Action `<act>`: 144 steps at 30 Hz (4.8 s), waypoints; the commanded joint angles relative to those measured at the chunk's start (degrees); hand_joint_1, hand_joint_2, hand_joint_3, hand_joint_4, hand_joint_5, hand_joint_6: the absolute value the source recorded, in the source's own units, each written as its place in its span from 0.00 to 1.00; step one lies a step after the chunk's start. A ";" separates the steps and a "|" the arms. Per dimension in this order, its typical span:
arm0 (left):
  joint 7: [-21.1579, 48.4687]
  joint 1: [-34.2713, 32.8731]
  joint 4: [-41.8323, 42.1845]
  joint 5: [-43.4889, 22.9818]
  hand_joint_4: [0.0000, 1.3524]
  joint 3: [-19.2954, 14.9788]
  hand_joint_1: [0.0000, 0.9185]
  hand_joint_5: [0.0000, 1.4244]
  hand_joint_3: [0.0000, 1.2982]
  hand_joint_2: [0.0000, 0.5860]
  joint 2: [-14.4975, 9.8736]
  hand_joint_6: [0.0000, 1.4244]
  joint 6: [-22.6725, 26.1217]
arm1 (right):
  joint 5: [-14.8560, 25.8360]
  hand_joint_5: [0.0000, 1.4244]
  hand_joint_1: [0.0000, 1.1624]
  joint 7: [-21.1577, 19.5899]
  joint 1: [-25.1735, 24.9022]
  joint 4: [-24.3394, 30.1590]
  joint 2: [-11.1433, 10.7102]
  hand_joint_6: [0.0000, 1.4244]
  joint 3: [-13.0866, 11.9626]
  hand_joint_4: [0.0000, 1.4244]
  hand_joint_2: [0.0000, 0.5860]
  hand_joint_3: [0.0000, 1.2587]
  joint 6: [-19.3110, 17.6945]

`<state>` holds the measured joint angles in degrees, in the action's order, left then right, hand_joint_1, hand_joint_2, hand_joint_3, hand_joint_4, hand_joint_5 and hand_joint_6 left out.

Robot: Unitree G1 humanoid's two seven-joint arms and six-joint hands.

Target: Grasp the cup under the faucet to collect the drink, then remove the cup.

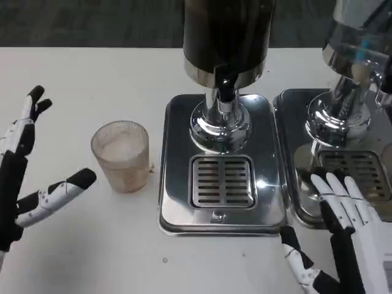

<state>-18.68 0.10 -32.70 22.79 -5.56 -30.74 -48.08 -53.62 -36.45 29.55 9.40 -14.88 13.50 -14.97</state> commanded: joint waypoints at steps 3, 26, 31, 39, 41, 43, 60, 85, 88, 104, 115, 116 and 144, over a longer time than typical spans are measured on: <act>2.52 -6.75 -10.84 -1.18 0.01 1.56 0.24 0.12 0.00 0.04 -0.12 0.11 0.55 | -0.51 0.07 0.33 -0.67 -0.98 -0.30 0.84 0.14 1.06 0.10 0.75 0.16 0.42; 4.86 -24.05 -33.96 3.80 0.09 12.50 0.38 0.22 0.07 0.06 -1.79 0.19 3.40 | -4.93 0.14 0.37 -3.58 -3.32 -0.02 2.64 0.17 7.08 0.16 0.75 0.25 1.56; 6.52 -25.95 -35.86 3.65 0.10 13.72 0.38 0.23 0.09 0.06 -0.77 0.20 3.42 | -4.84 0.14 0.37 -3.77 -3.28 -0.19 2.89 0.18 7.26 0.16 0.75 0.25 1.85; 5.80 -27.53 -37.19 4.16 0.11 15.11 0.37 0.24 0.09 0.07 0.86 0.21 3.57 | -4.44 0.15 0.36 -3.85 -3.48 -0.50 3.00 0.18 7.35 0.17 0.74 0.26 2.17; 5.60 -27.78 -37.39 4.13 0.11 15.44 0.37 0.24 0.09 0.07 1.09 0.21 3.74 | -4.20 0.15 0.36 -3.69 -3.44 -0.56 3.02 0.18 7.34 0.17 0.73 0.26 2.18; 5.39 -27.95 -37.57 3.95 0.11 15.60 0.37 0.24 0.10 0.07 1.27 0.21 3.90 | -4.01 0.15 0.36 -3.56 -3.37 -0.55 3.02 0.18 7.33 0.17 0.73 0.26 2.21; 3.39 -28.35 -38.85 3.38 0.11 16.14 0.36 0.24 0.10 0.09 4.32 0.22 4.77 | -1.90 0.16 0.36 -3.29 -2.92 -1.01 2.74 0.18 6.90 0.17 0.73 0.26 2.39; 1.33 -28.38 -38.82 2.95 0.16 16.82 0.42 0.29 0.13 0.14 6.53 0.25 5.98 | -0.16 0.17 0.36 -2.68 -2.62 -0.76 2.27 0.20 6.81 0.19 0.73 0.27 2.24; 0.43 -28.22 -38.72 3.27 0.18 17.18 0.43 0.31 0.16 0.15 6.56 0.27 5.71 | 0.00 0.17 0.36 -2.60 -2.66 -0.78 2.20 0.20 6.85 0.19 0.73 0.27 2.20; -3.12 -27.65 -38.20 2.80 0.42 17.98 0.43 0.58 0.37 0.23 6.77 0.72 2.62 | 0.66 0.17 0.36 -2.72 -2.32 -0.77 2.45 0.20 7.10 0.20 0.73 0.27 2.08; -6.23 -26.43 -36.51 1.84 0.45 16.28 0.44 0.63 0.41 0.24 5.43 0.78 -0.91 | 1.61 0.18 0.36 -3.16 -3.24 -2.08 2.50 0.20 7.37 0.20 0.73 0.27 1.26; -6.49 -26.32 -36.33 1.72 0.45 16.04 0.44 0.63 0.41 0.24 5.29 0.78 -1.27 | 1.68 0.18 0.36 -3.19 -3.40 -2.29 2.52 0.20 7.38 0.20 0.73 0.27 1.17; -3.50 -29.41 -34.11 4.53 0.48 18.53 0.45 0.65 0.43 0.22 8.85 0.80 -4.06 | 2.23 0.18 0.36 -5.10 -2.88 -2.59 3.59 0.23 7.41 0.21 0.73 0.28 -0.14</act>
<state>-22.70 -26.99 -66.40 27.03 12.41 -22.65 -52.53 -51.50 -40.36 25.94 6.42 -11.64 20.80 -14.46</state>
